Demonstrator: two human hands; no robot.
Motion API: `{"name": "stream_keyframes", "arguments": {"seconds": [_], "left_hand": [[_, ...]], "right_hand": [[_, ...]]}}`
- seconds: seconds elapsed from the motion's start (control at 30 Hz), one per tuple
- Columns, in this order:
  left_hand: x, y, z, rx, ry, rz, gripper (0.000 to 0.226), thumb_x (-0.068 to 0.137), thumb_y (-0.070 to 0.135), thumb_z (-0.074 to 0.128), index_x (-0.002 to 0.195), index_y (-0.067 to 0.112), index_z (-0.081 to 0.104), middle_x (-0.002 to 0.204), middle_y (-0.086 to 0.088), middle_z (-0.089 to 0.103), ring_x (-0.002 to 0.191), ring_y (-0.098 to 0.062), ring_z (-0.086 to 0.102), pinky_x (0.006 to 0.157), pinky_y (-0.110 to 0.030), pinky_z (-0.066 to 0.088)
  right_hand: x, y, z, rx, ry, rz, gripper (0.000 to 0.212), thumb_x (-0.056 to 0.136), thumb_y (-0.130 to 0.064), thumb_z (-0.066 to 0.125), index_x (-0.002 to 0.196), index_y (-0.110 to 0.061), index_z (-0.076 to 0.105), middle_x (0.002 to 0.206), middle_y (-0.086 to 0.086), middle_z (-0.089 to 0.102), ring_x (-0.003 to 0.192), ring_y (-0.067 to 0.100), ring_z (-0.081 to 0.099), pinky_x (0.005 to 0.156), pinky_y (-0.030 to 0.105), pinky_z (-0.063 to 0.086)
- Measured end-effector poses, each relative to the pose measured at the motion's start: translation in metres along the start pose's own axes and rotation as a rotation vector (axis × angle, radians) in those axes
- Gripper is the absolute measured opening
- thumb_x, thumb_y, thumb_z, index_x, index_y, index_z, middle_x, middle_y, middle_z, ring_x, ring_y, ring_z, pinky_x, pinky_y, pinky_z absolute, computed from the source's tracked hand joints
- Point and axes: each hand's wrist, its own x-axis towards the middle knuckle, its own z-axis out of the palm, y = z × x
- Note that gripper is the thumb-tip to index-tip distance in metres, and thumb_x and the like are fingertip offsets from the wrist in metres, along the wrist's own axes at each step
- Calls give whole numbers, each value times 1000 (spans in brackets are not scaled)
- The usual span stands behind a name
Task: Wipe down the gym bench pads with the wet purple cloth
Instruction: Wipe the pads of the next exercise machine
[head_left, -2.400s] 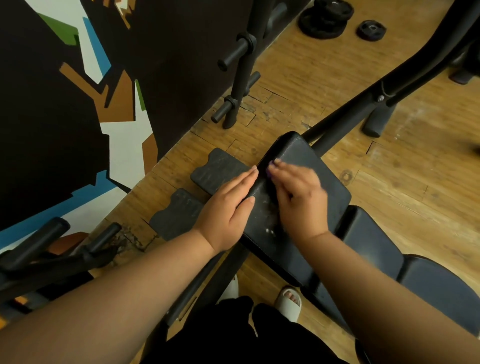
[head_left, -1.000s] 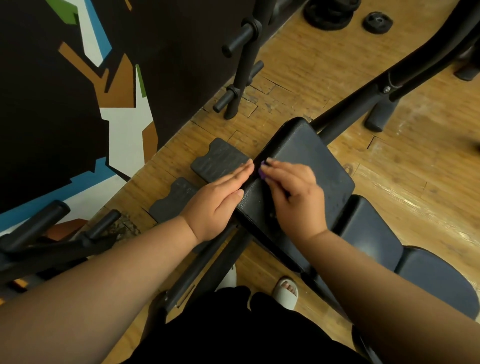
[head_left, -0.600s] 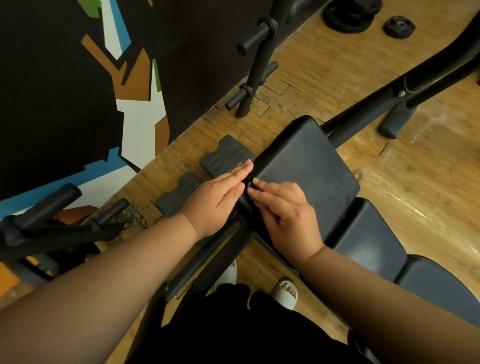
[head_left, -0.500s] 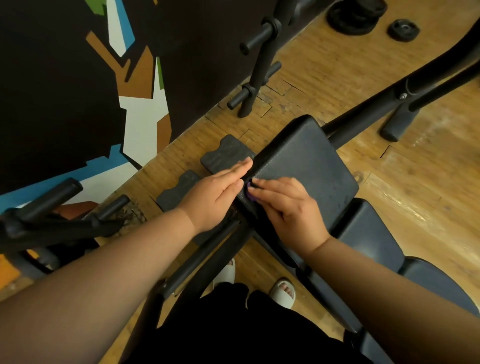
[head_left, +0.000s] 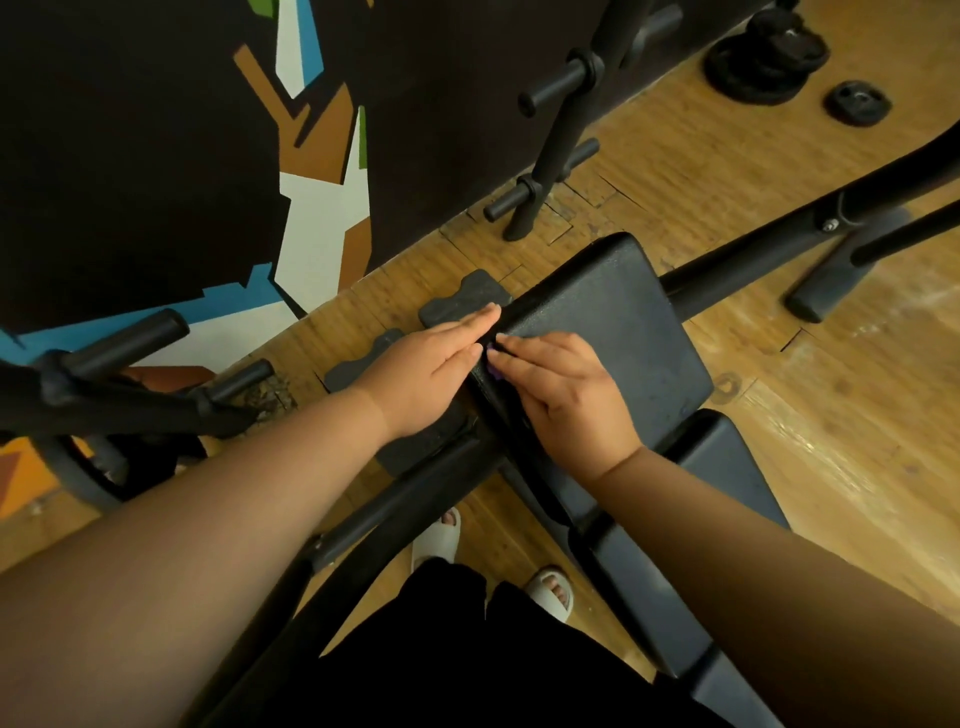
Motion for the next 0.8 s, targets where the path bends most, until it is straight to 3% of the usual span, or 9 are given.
{"name": "stream_keyframes", "arguments": {"seconds": [0.1, 0.2, 0.37, 0.6, 0.8], "left_hand": [[-2, 1, 4, -6, 38, -10, 45, 106, 27, 28, 151, 35, 25, 156, 12, 29, 135, 7, 22, 108, -15, 19], [-2, 3, 7, 74, 61, -20, 46, 107, 27, 27, 152, 33, 24, 157, 10, 28, 143, -4, 24, 112, -19, 21], [-3, 10, 10, 58, 54, -79, 46, 107, 28, 25, 152, 36, 21, 159, 7, 24, 144, -10, 24, 110, -22, 21], [-4, 13, 12, 72, 87, -68, 46, 107, 25, 25, 152, 33, 22, 159, 8, 24, 144, -2, 18, 107, -15, 17], [-4, 9, 14, 163, 91, -49, 47, 107, 30, 24, 153, 33, 18, 160, 4, 22, 144, -13, 25, 104, -19, 22]], "right_hand": [[-22, -1, -1, -28, -45, -38, 27, 93, -4, 58, 119, -4, 68, 124, 11, 64, 112, 24, 57, 104, 31, 42], [-42, 1, -9, -43, -113, -59, 30, 96, -5, 55, 125, -4, 64, 132, 11, 59, 121, 27, 56, 106, 38, 43], [-12, 2, -2, -35, -89, -52, 30, 94, -6, 51, 119, -1, 66, 124, 16, 64, 116, 32, 60, 108, 34, 39], [-56, -4, -12, 3, -141, -47, 31, 98, -7, 48, 125, -2, 63, 134, 14, 57, 127, 30, 52, 108, 40, 41], [-17, -7, 4, -45, -91, 43, 33, 92, -6, 53, 123, -6, 64, 129, 13, 61, 124, 31, 55, 105, 41, 44]]}}
